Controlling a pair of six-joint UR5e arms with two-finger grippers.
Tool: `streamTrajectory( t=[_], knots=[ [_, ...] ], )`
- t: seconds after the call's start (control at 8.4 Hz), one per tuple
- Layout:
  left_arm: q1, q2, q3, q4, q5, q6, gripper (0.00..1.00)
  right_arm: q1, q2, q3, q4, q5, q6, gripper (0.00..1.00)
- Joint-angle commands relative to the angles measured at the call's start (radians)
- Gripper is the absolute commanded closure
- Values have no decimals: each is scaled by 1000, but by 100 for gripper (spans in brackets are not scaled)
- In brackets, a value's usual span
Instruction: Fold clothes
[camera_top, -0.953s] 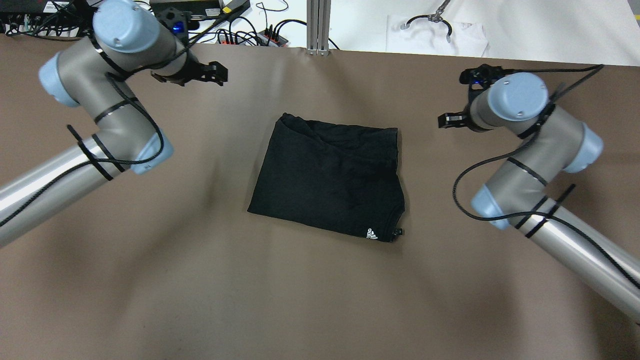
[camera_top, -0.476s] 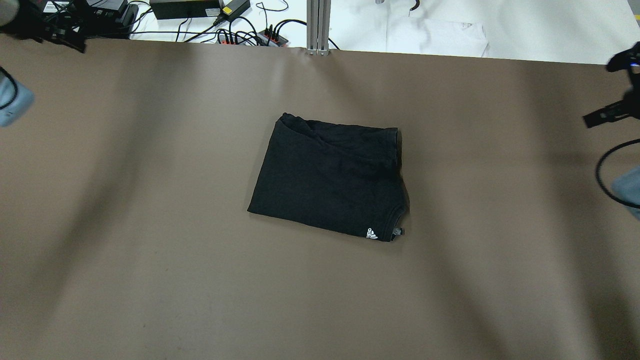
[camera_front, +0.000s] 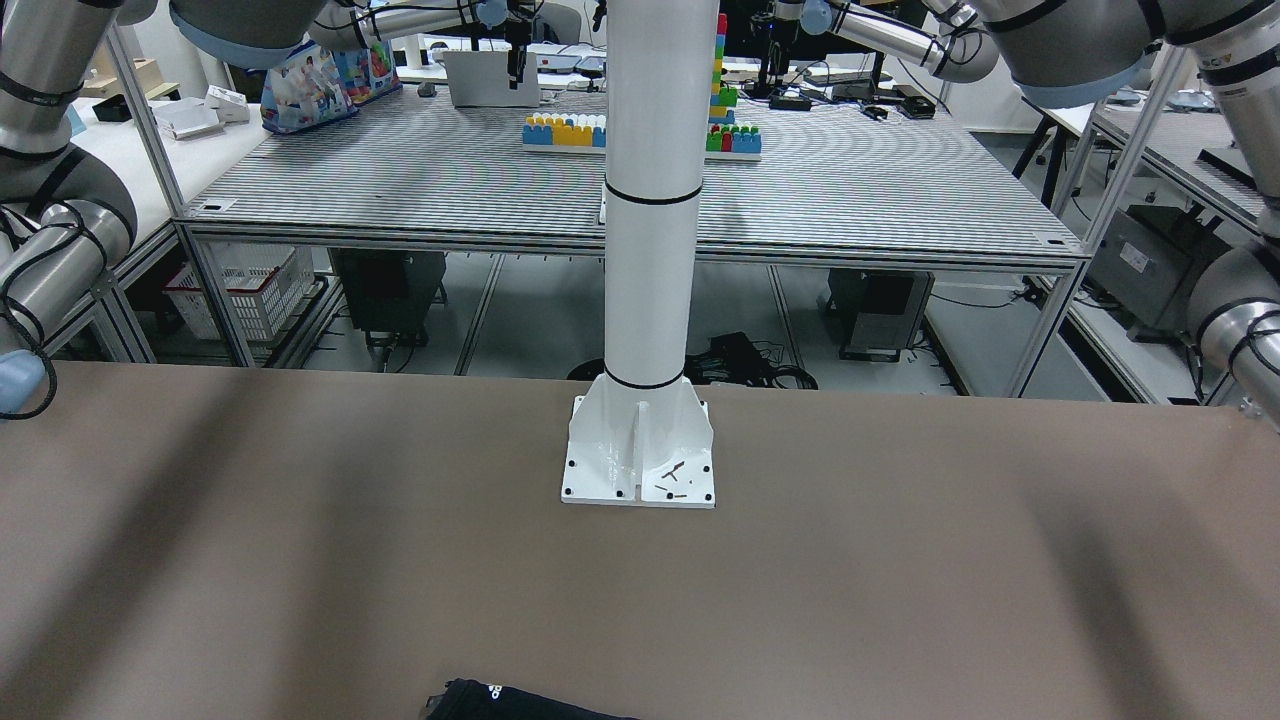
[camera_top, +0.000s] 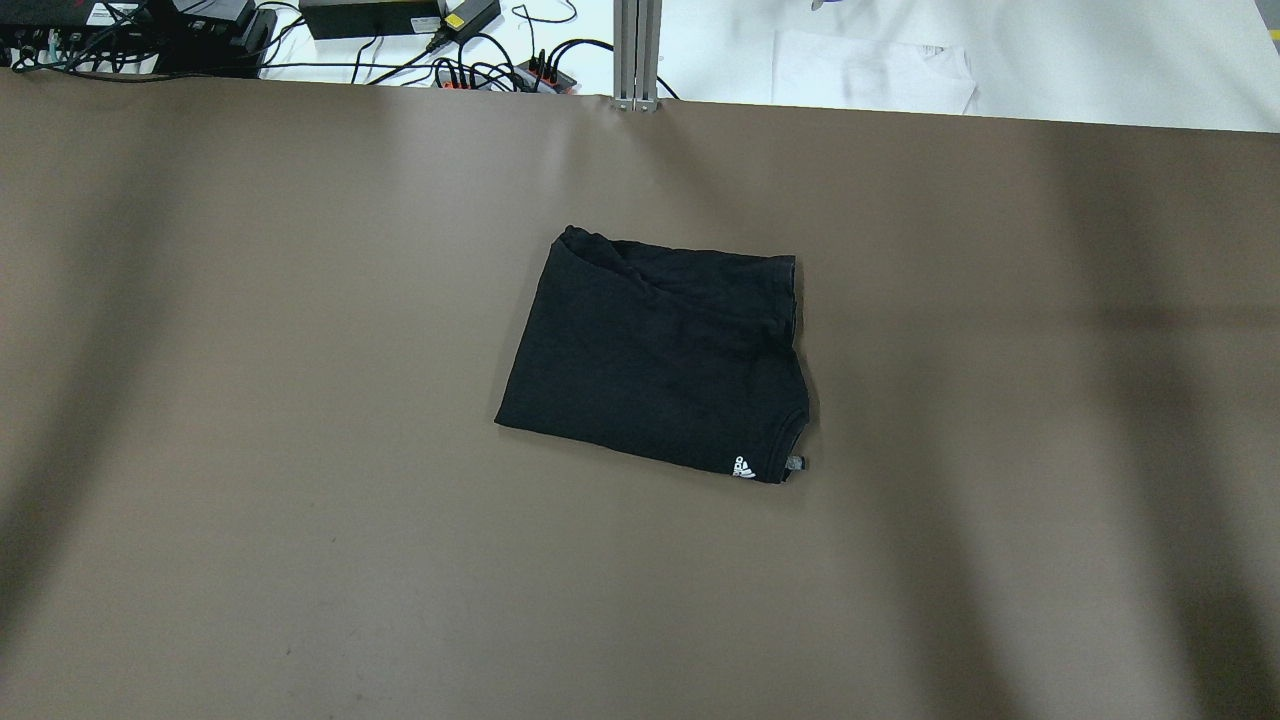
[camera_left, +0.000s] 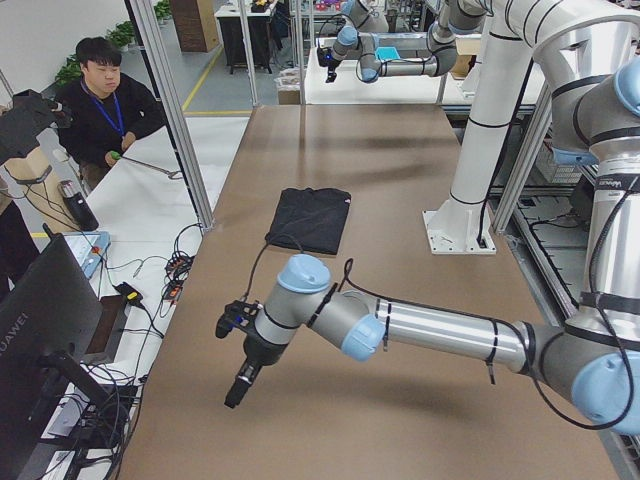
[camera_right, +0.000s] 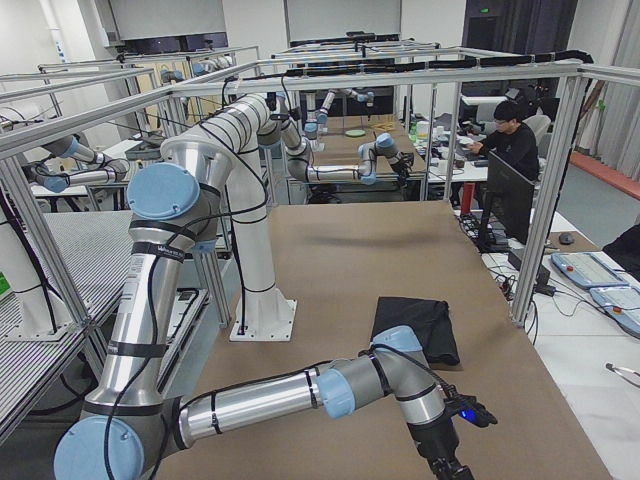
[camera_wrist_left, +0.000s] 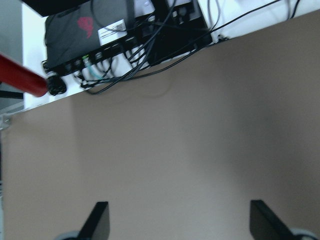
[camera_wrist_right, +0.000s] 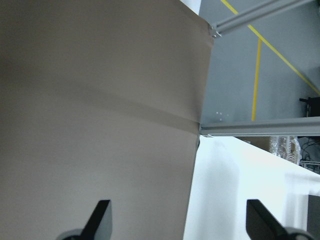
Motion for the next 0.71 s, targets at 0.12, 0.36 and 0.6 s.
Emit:
streamTrajectory(
  t=[0.12,0.36,0.6],
  knots=[
    [-42,337,-291,-6,222,141,0,93,-101,34,8,-169,-170,6],
    [-39,289,-279,16,201,125,0,101,-101,63,-4,-161,-161,6],
    [-36,250,-227,2,192,192,0,99,-93,72,-3,-128,-161,6]
  ],
)
